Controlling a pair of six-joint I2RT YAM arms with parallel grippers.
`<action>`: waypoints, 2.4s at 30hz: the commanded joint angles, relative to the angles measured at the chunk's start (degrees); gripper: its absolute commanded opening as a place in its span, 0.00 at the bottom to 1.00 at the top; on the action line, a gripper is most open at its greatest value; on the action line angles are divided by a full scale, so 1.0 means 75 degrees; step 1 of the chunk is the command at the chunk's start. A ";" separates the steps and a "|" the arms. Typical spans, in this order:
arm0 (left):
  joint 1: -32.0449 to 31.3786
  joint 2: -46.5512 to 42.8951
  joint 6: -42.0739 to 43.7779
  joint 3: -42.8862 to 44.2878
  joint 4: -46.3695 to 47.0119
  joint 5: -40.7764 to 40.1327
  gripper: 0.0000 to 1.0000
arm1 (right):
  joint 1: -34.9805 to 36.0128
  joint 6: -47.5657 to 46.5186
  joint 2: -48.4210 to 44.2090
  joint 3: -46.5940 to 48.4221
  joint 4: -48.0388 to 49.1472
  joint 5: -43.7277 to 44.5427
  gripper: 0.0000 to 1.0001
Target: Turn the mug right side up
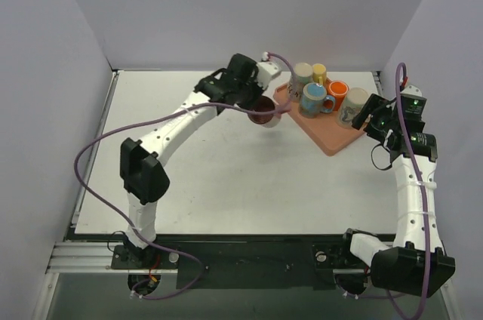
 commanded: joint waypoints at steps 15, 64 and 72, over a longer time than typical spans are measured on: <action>0.7021 -0.2236 -0.1423 -0.2987 -0.1051 0.0190 0.00 | 0.0084 0.0124 -0.1046 -0.0833 0.0826 0.0026 0.98; 0.5254 -0.4049 0.0814 -0.2635 -0.1496 0.2557 0.57 | -0.2213 -0.8568 0.5561 0.2515 0.1029 -0.4146 0.91; 0.5184 -0.4520 0.0745 -0.3175 0.0039 0.2405 0.57 | -0.2074 -0.9755 0.6804 0.3736 -0.0427 -0.3891 0.73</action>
